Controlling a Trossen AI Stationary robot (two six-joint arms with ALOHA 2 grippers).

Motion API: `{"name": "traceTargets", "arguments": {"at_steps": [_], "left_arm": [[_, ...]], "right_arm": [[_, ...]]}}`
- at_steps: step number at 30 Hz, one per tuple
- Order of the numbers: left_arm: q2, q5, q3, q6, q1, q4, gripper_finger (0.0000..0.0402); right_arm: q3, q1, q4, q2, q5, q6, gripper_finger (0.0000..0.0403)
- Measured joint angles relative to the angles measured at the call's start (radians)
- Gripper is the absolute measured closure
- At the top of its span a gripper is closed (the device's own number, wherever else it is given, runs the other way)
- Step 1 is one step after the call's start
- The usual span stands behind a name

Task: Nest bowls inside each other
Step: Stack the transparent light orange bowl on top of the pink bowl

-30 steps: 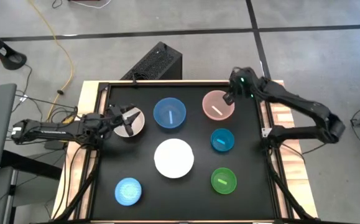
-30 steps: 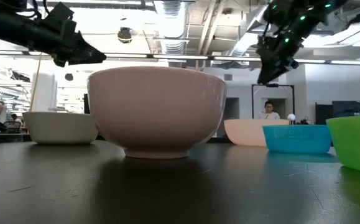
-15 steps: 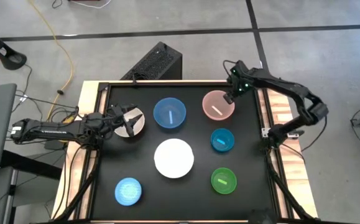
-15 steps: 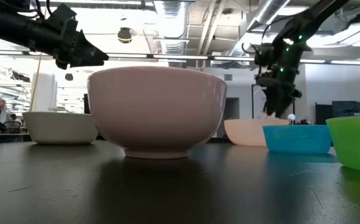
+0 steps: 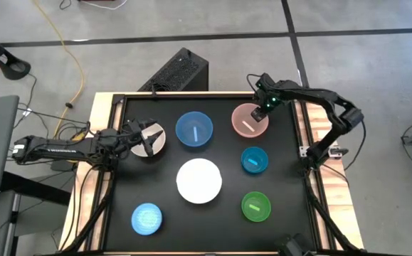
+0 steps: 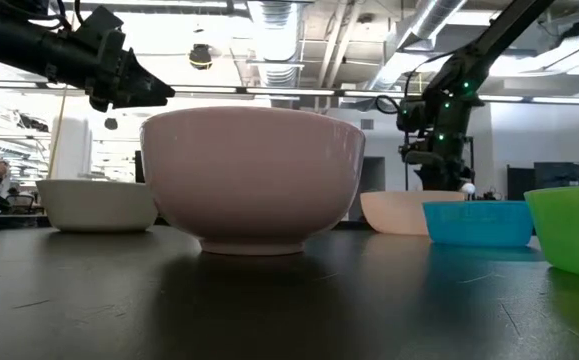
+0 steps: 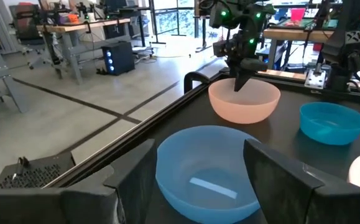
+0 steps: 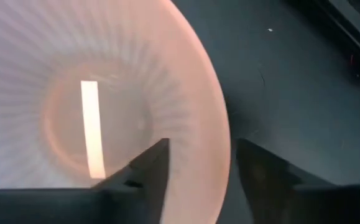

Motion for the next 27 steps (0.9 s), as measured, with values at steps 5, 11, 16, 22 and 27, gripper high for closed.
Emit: {"name": "traceTargets", "arguments": {"at_steps": [5, 11, 16, 22, 27], "left_arm": [[0.000, 0.000, 0.000, 0.000, 0.000, 0.000, 0.0170], [0.000, 0.001, 0.000, -0.010, 0.000, -0.010, 0.0170], [0.000, 0.003, 0.000, -0.011, 0.000, -0.012, 0.0170], [0.000, 0.003, 0.000, -0.010, 0.000, -0.015, 0.0170], [0.000, 0.002, 0.000, -0.022, 0.000, -0.022, 0.0170]], "right_arm": [[0.000, 0.000, -0.008, -0.006, 0.003, 0.026, 0.0348], [0.018, 0.009, -0.064, -0.080, 0.004, 0.073, 0.0387], [0.084, 0.102, -0.142, -0.175, 0.004, 0.127, 0.0398], [0.169, 0.364, -0.138, -0.241, 0.004, 0.287, 0.0398], [0.243, 0.644, -0.080, -0.200, 0.061, 0.399, 0.0398]]}}
